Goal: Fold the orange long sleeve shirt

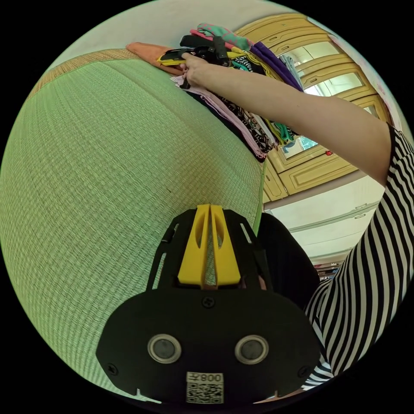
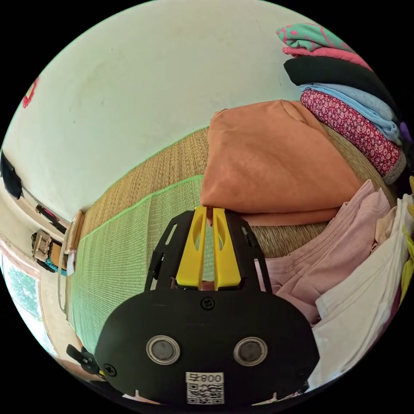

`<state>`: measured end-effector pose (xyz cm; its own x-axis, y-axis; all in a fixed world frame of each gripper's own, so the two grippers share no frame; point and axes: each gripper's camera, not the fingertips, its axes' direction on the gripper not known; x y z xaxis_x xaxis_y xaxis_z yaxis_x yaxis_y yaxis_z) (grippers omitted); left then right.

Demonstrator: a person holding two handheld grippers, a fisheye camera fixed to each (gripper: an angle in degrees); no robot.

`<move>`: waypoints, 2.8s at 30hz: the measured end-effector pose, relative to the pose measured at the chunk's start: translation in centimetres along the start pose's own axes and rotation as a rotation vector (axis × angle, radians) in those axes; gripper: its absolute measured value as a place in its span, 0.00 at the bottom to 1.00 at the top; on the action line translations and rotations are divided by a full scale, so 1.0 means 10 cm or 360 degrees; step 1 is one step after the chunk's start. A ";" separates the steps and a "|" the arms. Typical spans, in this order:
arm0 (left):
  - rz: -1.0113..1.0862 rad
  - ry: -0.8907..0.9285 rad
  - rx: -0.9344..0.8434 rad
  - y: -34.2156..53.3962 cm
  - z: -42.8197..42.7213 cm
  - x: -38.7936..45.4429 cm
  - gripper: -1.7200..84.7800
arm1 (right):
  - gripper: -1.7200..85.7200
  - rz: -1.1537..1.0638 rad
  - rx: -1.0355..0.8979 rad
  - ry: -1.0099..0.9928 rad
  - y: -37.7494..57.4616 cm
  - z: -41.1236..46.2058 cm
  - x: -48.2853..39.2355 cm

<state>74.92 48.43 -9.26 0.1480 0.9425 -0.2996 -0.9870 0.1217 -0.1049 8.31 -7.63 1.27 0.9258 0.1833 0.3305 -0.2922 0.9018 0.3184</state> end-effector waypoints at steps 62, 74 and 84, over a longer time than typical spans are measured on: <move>-0.0955 -0.0123 0.1130 5.28 -0.48 -2.85 0.04 | 0.02 -0.0651 -0.0988 -0.0823 2.44 -1.38 -2.49; -0.1042 0.0219 0.1267 6.58 0.26 -3.59 0.04 | 0.13 -0.1089 -0.0782 -0.0317 0.22 0.21 -3.93; -0.1047 0.0302 0.1272 7.08 0.66 -4.15 0.04 | 0.10 -0.1462 -0.1390 -0.0318 -0.04 1.82 -4.52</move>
<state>-1.55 19.98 2.02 0.6089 0.5605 -0.5614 -0.4524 0.8267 0.3346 -37.75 -23.44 2.38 0.6289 -0.6326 0.4520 0.7551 0.6354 -0.1613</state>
